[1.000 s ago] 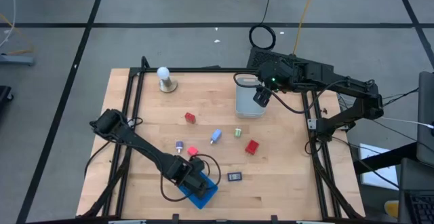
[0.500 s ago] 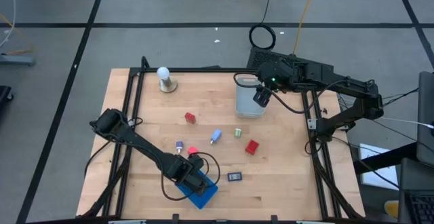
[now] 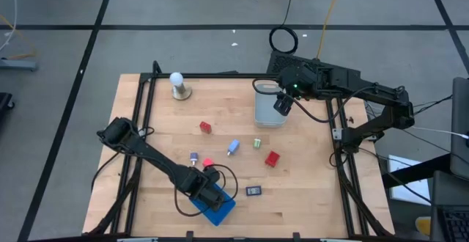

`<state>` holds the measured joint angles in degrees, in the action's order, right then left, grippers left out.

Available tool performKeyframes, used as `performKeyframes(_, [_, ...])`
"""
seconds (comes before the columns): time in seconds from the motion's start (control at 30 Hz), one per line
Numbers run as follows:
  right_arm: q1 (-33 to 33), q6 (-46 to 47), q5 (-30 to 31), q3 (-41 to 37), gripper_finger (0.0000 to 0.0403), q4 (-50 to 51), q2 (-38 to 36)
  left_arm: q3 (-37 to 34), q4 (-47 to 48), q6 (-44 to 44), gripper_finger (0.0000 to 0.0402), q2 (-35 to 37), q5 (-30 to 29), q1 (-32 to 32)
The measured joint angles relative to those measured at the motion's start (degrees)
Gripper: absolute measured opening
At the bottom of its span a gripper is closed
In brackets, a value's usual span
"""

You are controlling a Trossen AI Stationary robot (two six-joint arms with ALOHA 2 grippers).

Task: Pick & Place Office items
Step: Put the light blue charger adapter into the gray bin

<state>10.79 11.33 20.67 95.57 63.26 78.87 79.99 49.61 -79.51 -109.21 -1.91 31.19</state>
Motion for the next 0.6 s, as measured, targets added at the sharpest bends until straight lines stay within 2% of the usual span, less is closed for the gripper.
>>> performKeyframes(0.17, [-0.02,0.00,0.00,0.00,0.0196,0.00,0.00,0.00,-0.21,-0.13,0.0248,0.01,4.54,-1.03])
performKeyframes(0.3, [-0.02,0.00,0.00,0.00,0.0196,0.00,0.00,0.00,-0.55,-0.16,0.0249,0.98,5.98,-2.24])
performKeyframes(0.6, [0.00,0.00,0.00,0.00,0.0196,0.00,0.00,0.04,-2.18,-0.53,0.0250,6.92,3.23,-4.87])
